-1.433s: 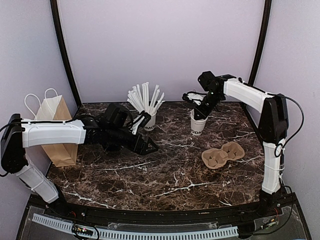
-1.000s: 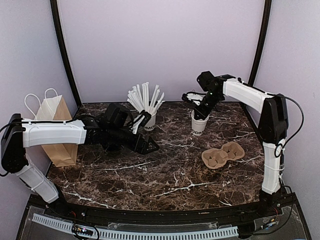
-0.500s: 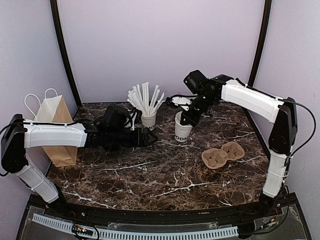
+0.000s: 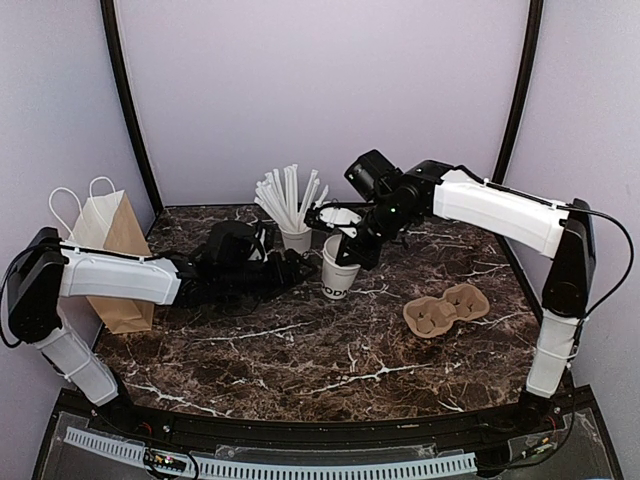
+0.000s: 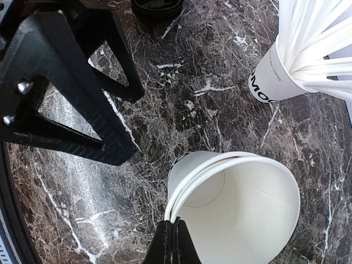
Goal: Pack the takeout coffee
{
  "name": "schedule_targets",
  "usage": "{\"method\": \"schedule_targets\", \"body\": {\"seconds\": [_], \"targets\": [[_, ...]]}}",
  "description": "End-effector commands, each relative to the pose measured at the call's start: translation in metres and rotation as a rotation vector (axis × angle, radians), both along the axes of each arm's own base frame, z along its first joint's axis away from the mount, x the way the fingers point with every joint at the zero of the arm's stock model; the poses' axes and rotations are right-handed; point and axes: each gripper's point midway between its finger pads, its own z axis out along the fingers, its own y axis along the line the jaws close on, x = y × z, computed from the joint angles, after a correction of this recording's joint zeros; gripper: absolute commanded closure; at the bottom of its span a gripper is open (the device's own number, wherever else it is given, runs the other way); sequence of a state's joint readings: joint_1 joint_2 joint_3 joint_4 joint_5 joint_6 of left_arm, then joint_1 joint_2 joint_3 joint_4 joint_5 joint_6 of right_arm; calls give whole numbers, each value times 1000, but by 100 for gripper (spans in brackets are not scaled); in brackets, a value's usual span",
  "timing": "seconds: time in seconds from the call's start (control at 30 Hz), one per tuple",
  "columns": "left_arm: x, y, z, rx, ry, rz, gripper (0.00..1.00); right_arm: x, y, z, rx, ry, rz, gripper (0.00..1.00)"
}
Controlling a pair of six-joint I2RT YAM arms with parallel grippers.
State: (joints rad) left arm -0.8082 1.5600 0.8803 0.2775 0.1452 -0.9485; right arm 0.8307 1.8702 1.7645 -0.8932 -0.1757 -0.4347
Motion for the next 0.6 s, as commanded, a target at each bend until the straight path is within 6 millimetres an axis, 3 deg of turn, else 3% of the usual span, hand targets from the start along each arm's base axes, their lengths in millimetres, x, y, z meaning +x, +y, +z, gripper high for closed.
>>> {"method": "schedule_targets", "body": {"seconds": [0.0,0.23,0.57], "targets": [[6,-13,9,-67,3,6,20,1,11,2,58,14,-5,100],[10,-29,8,-119,24,-25,21,-2,11,-1,60,32,-15,100],[6,-27,17,-162,17,-25,20,3,8,-12,40,30,-46,100]]}}
